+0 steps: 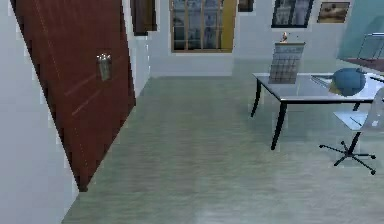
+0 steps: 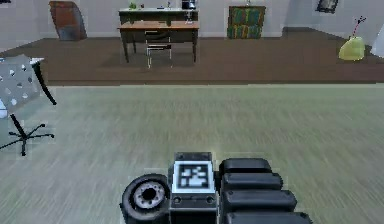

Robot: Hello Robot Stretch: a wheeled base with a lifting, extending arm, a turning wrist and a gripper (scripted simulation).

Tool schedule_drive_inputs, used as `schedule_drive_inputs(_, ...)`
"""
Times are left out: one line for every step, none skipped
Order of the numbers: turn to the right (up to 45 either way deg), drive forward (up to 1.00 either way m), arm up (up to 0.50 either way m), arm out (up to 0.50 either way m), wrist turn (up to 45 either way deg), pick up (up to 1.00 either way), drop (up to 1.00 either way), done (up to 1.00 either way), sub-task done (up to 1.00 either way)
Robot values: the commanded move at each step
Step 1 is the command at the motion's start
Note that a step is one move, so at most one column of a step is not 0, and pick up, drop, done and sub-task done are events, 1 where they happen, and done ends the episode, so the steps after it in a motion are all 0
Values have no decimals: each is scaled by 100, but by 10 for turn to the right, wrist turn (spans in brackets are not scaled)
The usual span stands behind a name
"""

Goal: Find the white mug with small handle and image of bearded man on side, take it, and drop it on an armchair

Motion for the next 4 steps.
schedule_drive_inputs(-450,0,0,0,0,0,0,0,0)
schedule_drive_inputs(-450,0,0,0,0,0,0,0,0)
schedule_drive_inputs(-210,0,0,0,0,0,0,0,0)
schedule_drive_inputs(450,0,0,0,0,0,0,0,0)
